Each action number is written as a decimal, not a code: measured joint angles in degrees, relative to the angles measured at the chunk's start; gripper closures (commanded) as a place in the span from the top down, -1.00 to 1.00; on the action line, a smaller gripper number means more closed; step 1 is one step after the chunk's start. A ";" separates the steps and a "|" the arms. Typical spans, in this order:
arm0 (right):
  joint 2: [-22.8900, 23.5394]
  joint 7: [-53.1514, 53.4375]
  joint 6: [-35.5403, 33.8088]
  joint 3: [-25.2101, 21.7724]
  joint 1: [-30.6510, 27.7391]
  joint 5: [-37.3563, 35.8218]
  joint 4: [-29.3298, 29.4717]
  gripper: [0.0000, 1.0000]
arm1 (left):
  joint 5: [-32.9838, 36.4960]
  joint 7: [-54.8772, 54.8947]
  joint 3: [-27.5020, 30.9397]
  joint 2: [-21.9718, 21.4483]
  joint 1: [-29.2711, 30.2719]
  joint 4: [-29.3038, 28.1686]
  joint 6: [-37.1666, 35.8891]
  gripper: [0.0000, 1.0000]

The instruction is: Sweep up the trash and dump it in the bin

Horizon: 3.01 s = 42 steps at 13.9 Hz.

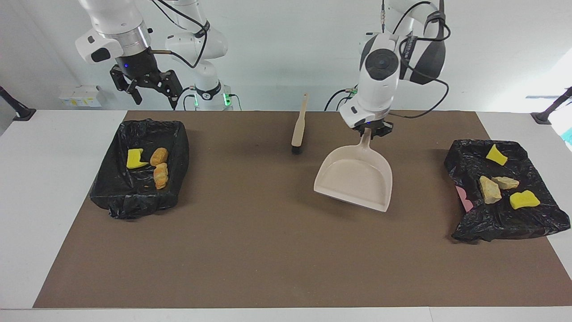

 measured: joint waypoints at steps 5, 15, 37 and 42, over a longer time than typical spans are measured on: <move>-0.03 0.00 0.00 0.00 0.00 0.00 -0.02 1.00 | -2.19 -6.47 0.06 5.98 -0.97 3.07 4.00 -1.00; -0.08 0.00 0.00 0.00 0.00 0.00 -0.03 1.00 | -2.18 -7.95 2.23 3.58 3.72 5.79 4.87 1.00; -0.09 0.00 0.00 0.00 0.00 0.00 -0.06 1.00 | -2.21 15.35 2.43 -8.56 28.70 7.65 -2.03 1.00; -0.09 0.00 0.00 0.00 0.00 0.00 -0.06 1.00 | -1.37 18.72 2.62 -12.58 29.08 6.56 -7.69 1.00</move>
